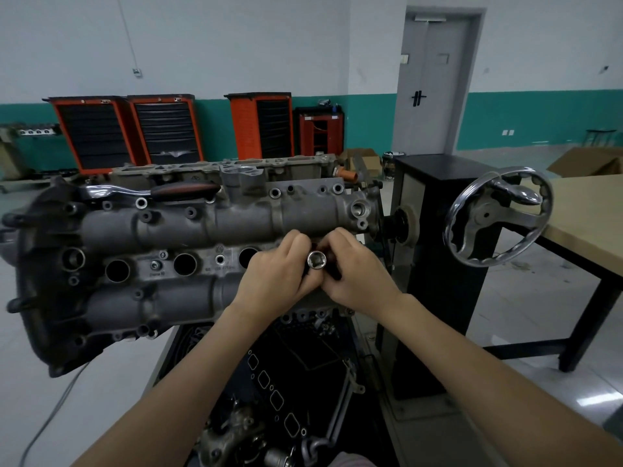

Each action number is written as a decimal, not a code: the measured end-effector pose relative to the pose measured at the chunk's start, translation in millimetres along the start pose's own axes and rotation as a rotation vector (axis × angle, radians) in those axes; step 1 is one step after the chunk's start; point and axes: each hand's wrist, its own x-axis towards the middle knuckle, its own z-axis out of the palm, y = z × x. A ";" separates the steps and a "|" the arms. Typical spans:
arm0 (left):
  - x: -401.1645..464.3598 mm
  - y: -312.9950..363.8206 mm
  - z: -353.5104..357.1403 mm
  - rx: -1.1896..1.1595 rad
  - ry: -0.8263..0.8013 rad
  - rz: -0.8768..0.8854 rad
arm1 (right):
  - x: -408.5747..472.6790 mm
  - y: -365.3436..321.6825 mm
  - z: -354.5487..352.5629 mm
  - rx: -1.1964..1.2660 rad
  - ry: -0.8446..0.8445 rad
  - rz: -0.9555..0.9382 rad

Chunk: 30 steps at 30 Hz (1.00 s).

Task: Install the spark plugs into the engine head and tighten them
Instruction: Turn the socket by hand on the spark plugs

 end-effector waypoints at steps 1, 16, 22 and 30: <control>-0.4 -0.8 0.3 -0.007 0.009 0.007 | 4.4 -1.0 -3.1 0.003 -0.043 -0.010; -0.9 -2.0 1.2 -0.018 0.031 0.068 | 25.3 15.0 -2.5 -0.391 -0.254 -0.184; -1.5 -3.7 1.6 -0.015 0.020 0.046 | 33.2 12.3 3.6 -0.401 -0.297 -0.141; -1.4 -3.5 2.3 -0.020 0.045 0.022 | 23.1 11.5 1.0 -0.338 -0.126 -0.210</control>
